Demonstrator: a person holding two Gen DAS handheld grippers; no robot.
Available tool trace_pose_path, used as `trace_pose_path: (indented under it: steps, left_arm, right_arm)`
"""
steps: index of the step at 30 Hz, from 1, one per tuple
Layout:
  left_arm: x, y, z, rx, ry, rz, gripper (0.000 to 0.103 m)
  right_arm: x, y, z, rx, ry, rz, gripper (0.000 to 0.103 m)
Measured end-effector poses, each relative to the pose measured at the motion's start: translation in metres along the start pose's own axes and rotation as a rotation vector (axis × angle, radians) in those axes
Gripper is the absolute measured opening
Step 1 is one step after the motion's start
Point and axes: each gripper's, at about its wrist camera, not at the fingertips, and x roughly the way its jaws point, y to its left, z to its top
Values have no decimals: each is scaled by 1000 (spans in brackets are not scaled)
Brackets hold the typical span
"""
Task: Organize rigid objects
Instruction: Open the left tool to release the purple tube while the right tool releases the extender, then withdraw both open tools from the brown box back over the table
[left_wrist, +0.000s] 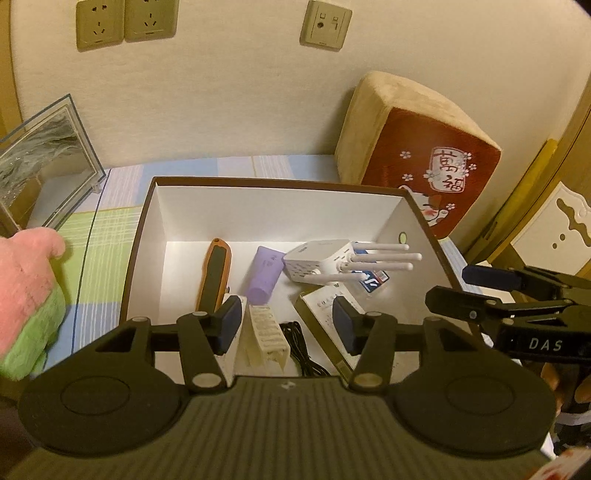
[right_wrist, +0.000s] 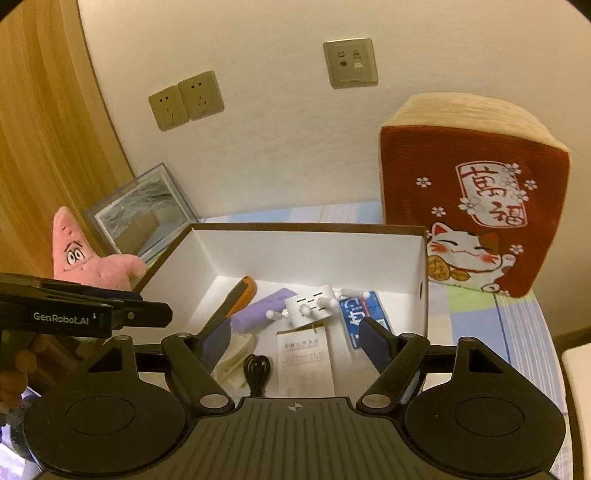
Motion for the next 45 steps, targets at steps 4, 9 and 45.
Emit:
trace_pose_path:
  steps: [4,9,45]
  left_arm:
    - [-14,-2,-7,-9,-13,-7,50]
    - [-30,-5,-16,-11,-27,-13,50]
    - [-90,-8,-106,-38,-5,28,51]
  right_arm:
    - [-13,1,-7,15,-8,-2,74]
    - [-27,4,-15,33,-15,2,74]
    - [-76,33,-82,41,47,41,74]
